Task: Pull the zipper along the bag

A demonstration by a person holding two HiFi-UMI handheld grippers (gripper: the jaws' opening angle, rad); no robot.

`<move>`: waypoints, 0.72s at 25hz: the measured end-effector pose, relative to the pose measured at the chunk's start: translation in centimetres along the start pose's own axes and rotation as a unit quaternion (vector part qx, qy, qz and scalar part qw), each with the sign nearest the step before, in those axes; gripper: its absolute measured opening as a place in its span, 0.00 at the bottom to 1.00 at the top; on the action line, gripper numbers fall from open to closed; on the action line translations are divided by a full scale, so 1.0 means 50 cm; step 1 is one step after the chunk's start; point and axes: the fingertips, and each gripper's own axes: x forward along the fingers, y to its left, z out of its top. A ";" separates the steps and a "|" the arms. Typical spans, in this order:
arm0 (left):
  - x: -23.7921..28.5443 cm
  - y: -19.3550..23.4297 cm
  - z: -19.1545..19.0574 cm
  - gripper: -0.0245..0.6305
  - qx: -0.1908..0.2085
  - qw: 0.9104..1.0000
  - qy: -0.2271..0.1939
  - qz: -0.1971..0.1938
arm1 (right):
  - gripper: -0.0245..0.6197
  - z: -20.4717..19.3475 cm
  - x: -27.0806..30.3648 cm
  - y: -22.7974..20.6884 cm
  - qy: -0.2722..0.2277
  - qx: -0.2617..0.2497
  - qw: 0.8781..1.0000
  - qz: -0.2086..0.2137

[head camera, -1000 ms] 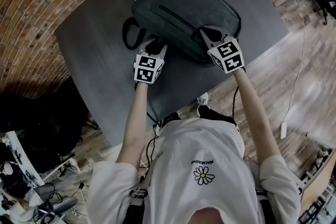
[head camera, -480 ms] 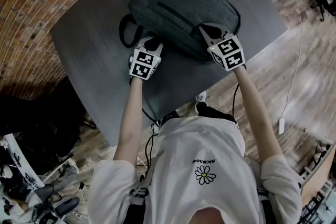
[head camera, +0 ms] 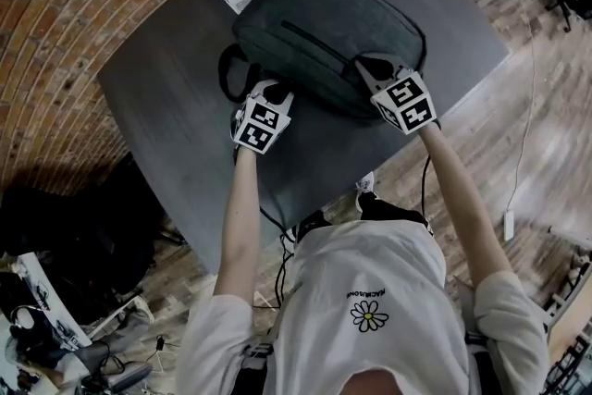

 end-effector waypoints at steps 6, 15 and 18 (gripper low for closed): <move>-0.022 -0.010 -0.002 0.09 -0.036 0.999 -0.003 0.016 | 0.03 0.001 0.002 -0.001 0.000 -0.003 1.000 -0.008; -0.027 -0.015 -0.009 0.04 -0.102 0.994 -0.032 0.027 | 0.03 0.000 0.003 -0.001 -0.007 -0.006 1.000 -0.020; -0.017 -0.012 -0.006 0.05 -0.108 0.993 -0.036 0.029 | 0.03 0.001 0.003 -0.001 -0.007 -0.003 1.000 -0.020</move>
